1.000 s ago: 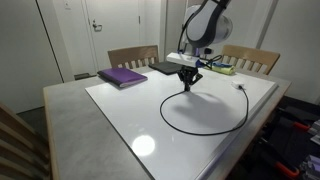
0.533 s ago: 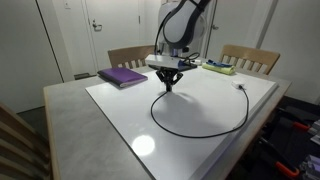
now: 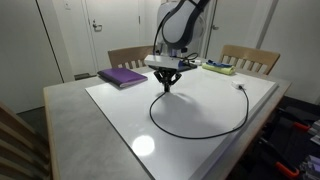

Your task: Unwind the charger

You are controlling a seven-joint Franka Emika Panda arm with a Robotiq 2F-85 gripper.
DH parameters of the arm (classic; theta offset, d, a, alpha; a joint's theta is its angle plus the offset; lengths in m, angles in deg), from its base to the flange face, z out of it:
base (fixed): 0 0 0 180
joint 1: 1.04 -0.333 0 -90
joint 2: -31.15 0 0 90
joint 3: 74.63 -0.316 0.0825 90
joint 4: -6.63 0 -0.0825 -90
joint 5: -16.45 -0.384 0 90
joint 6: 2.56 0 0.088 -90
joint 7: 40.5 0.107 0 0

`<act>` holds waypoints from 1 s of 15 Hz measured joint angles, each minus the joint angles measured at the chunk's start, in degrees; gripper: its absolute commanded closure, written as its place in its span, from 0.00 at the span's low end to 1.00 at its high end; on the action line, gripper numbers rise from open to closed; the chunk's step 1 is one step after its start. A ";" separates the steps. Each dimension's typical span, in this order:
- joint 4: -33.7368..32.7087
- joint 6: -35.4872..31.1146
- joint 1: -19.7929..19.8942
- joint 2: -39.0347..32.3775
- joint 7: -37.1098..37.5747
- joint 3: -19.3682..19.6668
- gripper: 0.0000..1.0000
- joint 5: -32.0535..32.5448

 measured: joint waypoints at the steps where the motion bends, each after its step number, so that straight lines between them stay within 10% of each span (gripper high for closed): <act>1: -0.01 -0.52 0.07 0.00 -2.14 -0.68 0.98 0.00; 15: -4.59 -4.04 -3.43 -2.21 -35.01 -9.10 0.98 0.00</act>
